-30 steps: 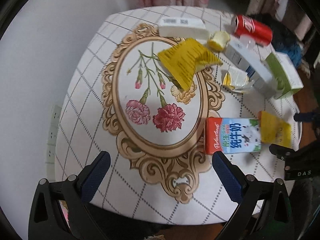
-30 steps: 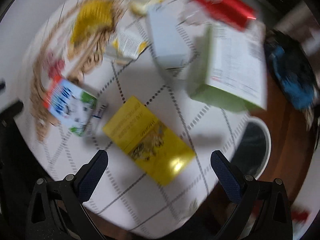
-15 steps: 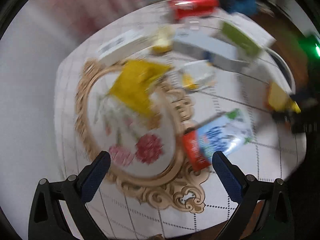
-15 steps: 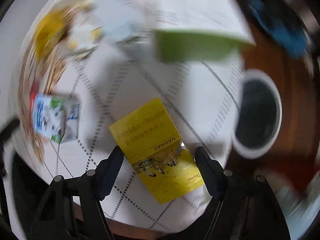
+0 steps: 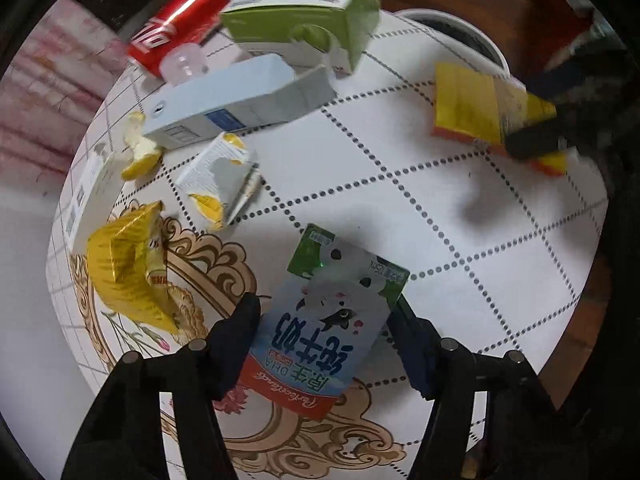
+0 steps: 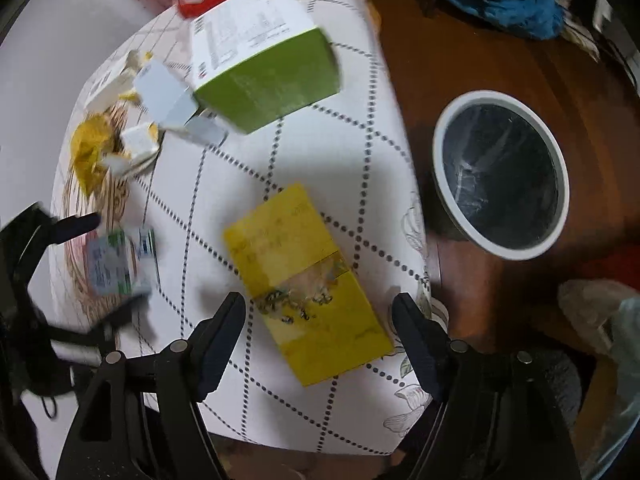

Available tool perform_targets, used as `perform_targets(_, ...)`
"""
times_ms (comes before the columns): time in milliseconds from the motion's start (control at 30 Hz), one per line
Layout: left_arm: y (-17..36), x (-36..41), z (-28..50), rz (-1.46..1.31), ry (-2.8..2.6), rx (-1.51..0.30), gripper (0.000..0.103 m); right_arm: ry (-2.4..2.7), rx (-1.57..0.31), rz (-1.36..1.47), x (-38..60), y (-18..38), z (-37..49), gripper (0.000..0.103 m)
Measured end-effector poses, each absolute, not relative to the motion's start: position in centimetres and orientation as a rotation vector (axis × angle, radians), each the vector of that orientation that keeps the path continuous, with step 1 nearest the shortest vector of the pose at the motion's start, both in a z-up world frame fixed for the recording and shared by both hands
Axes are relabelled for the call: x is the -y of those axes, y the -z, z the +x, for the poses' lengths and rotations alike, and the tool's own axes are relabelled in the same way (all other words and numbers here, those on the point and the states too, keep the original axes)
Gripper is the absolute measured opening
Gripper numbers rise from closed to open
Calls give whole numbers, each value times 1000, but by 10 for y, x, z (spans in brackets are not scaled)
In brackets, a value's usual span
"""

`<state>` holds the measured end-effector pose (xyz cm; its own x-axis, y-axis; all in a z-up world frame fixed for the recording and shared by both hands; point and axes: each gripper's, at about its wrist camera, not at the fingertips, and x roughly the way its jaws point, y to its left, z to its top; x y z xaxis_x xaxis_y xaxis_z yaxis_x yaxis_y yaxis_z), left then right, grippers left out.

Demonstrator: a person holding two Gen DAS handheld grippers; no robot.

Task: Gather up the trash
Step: 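Grasp the milk carton with the left tool while the right tool grasps the yellow box, then carry both items over the trash bin and open both tools to drop them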

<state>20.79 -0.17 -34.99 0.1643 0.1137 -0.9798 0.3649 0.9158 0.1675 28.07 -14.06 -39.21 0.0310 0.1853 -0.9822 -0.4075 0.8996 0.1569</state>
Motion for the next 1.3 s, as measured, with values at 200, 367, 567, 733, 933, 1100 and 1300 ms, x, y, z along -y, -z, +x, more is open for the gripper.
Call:
perform_targets(200, 345, -39, 195, -10, -96, -1484, 60, -491, -1415, -390, 89, 388, 277, 78)
perform_targets(367, 346, -81, 167, -534, -273, -1451, 59, -444, -1393, -441, 83, 390, 259, 67)
perform_targets(567, 350, -76, 175, -491, -240, -1415, 60, -481, -1506, -278, 82, 385, 242, 73)
perform_targets(733, 346, -47, 194, -296, -284, -1394, 58, -439, -1431, -387, 69, 388, 220, 76)
perform_targets(933, 342, -39, 180, -289, -350, -1325, 46, -369, -1293, -362, 70, 388, 187, 73)
perform_targets(1100, 340, -47, 167, -288, -405, -1292, 46, -371, -1242, -351, 75, 385, 170, 58)
perform_targets(1300, 315, -44, 149, -278, -450, -1244, 45, -430, -1261, -288, 78, 381, 192, 58)
